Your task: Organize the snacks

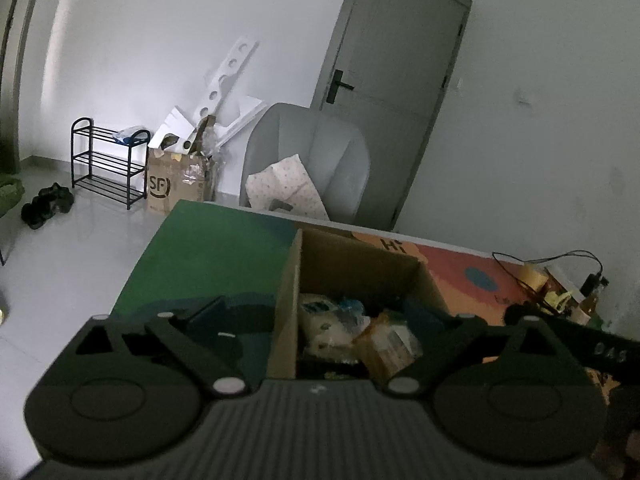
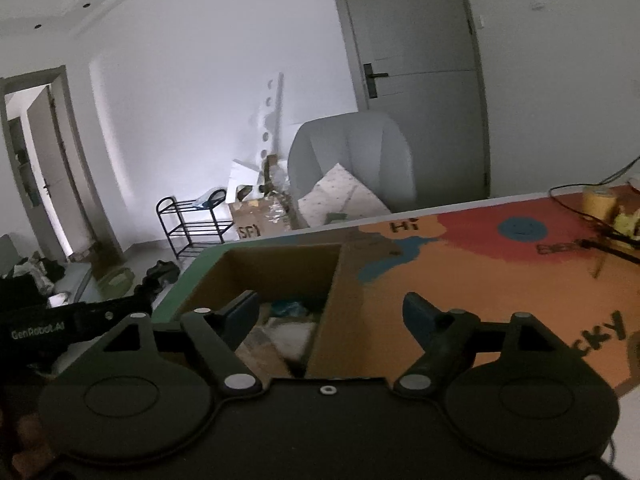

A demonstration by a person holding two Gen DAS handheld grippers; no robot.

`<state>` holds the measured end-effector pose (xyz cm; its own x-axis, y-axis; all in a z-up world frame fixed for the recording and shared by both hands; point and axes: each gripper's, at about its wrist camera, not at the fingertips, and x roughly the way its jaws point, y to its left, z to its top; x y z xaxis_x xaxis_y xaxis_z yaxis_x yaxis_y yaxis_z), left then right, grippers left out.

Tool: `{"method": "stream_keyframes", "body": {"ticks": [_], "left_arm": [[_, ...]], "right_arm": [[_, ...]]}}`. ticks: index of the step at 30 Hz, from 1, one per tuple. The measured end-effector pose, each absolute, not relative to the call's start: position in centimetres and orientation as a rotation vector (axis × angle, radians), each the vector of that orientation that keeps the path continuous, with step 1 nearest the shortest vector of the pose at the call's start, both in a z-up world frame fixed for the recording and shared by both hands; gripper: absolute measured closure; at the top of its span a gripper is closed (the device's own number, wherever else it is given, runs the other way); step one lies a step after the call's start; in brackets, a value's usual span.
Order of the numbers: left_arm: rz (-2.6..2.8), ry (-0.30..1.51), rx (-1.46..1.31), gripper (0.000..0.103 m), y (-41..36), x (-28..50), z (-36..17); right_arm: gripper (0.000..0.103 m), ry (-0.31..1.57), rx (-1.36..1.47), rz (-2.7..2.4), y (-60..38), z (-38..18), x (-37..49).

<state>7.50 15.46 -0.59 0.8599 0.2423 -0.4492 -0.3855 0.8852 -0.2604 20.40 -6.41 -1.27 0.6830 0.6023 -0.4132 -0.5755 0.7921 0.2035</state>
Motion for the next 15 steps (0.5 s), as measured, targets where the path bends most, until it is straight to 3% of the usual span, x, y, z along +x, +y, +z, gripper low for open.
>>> {"method": "stream_keyframes", "body": {"ticks": [7,15], "left_arm": [[0.265,0.438,-0.335,0.004,14.2,6.3,0.7],[0.208,0.442,-0.251,0.000,11.8,4.7,3.1]], "right_arm": [[0.000,0.480,0.064,0.620,-9.1,-0.1,19.4],[0.000,0.511,0.086,0.605,-12.3,1.7,18.1]]}}
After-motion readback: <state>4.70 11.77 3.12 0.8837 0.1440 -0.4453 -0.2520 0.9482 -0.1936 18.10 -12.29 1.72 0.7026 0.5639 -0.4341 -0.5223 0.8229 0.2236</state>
